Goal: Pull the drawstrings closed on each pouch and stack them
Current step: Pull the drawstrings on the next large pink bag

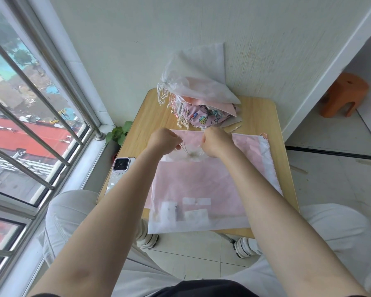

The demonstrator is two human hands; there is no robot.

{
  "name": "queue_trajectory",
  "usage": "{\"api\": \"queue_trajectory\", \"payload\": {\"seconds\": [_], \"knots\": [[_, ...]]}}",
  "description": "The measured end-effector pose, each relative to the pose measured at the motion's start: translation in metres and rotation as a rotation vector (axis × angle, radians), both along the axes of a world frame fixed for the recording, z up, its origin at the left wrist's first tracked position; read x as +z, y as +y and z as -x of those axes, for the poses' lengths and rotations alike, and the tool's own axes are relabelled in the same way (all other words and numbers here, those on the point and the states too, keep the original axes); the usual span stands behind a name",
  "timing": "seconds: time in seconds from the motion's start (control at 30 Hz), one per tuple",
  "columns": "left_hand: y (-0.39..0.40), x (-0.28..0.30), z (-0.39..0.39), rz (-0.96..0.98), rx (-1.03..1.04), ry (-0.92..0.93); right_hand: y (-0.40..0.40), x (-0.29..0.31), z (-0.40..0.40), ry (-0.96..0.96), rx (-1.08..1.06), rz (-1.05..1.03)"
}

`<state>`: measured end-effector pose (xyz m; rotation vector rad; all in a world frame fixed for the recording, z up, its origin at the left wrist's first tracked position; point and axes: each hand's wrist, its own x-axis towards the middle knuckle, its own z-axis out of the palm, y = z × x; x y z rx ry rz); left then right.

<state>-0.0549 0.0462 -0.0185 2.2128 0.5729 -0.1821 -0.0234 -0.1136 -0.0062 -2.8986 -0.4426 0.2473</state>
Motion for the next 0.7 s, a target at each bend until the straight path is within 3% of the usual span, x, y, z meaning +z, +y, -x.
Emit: {"api": "queue_trajectory", "payload": {"seconds": [0.13, 0.2, 0.27, 0.4, 0.7], "knots": [[0.011, 0.012, -0.007, -0.122, 0.226, -0.332, -0.001, 0.001, 0.003, -0.004, 0.019, 0.013], [0.013, 0.011, -0.007, -0.172, 0.222, -0.383, -0.001, 0.003, 0.004, 0.006, 0.011, 0.011], [0.012, 0.006, -0.006, -0.304, 0.132, -0.277, -0.001, 0.004, 0.003, 0.012, 0.001, 0.006], [0.003, -0.006, 0.001, -0.467, -0.111, 0.104, 0.000, 0.005, 0.004, 0.016, 0.000, 0.003], [-0.031, -0.017, 0.010, -0.443, -0.109, 0.003, 0.000, 0.005, 0.004, 0.041, 0.038, 0.012]]}}
